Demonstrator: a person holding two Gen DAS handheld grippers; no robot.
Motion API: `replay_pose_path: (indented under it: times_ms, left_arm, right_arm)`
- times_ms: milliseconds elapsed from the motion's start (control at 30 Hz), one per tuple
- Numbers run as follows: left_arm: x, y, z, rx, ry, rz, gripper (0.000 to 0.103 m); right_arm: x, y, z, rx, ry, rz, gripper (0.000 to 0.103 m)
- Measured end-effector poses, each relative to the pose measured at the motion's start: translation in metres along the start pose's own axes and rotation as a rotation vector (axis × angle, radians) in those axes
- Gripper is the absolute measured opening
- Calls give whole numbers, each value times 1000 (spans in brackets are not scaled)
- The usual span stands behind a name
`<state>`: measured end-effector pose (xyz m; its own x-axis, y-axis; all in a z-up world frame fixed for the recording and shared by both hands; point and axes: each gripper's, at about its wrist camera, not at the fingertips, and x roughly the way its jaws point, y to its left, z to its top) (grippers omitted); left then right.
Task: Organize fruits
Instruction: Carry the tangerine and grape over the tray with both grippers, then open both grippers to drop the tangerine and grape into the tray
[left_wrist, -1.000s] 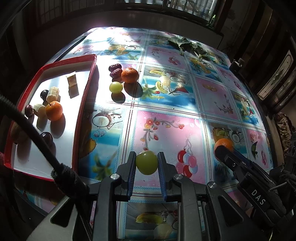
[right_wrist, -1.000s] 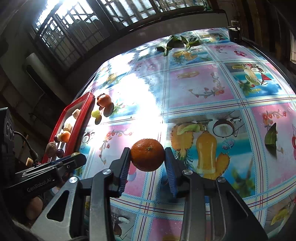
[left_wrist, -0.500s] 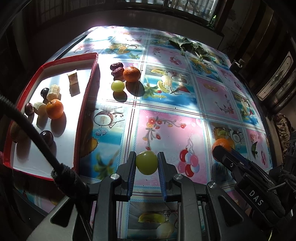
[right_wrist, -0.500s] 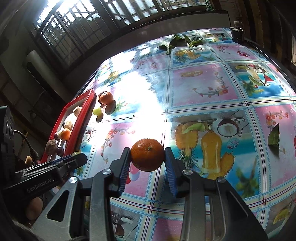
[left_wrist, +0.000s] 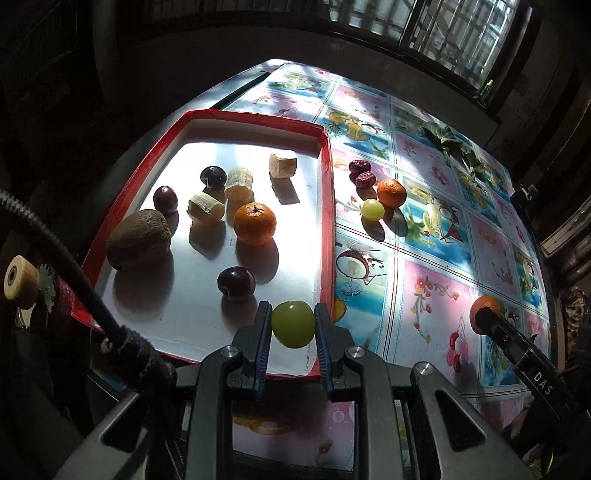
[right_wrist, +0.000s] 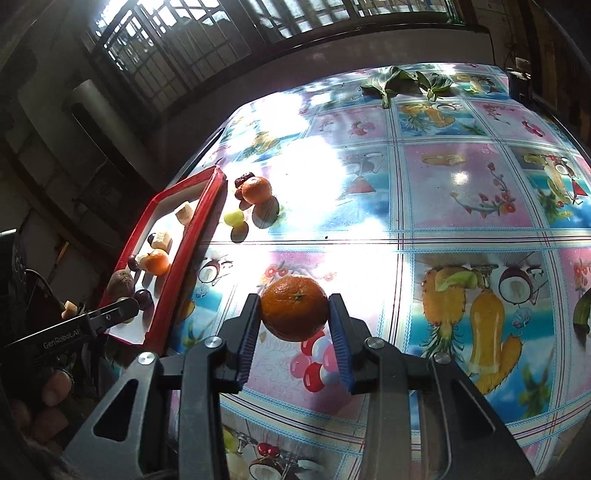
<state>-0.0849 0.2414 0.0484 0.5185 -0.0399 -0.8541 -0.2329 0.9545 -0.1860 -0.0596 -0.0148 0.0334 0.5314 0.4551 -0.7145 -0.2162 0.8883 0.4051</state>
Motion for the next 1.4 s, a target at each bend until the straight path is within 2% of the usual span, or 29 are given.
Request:
replay_pose_path:
  times_ms: [133, 333, 500, 633, 900, 1133, 1300, 1400]
  left_arm:
    - [3, 35, 20, -65, -5, 33, 22]
    - [15, 55, 77, -115, -50, 84, 22]
    - [36, 61, 111, -122, -58, 148, 22]
    - [57, 65, 128, -127, -37, 169, 22]
    - [94, 69, 146, -137, 20, 217, 22]
    - [120, 71, 146, -145, 93, 245, 22]
    - [120, 69, 146, -156, 90, 234, 24]
    - [109, 69, 141, -154, 62, 245, 31]
  right_arm:
    - [19, 36, 19, -61, 12, 50, 39]
    - [65, 92, 66, -130, 36, 103, 39]
    - [111, 129, 100, -194, 64, 75, 39]
    - [142, 145, 119, -219, 85, 46, 39]
    - [192, 164, 139, -255, 139, 30, 39]
    - [220, 162, 136, -283, 184, -8, 39]
    - [224, 163, 136, -300, 194, -12, 40]
    - [223, 161, 136, -293, 199, -11, 40]
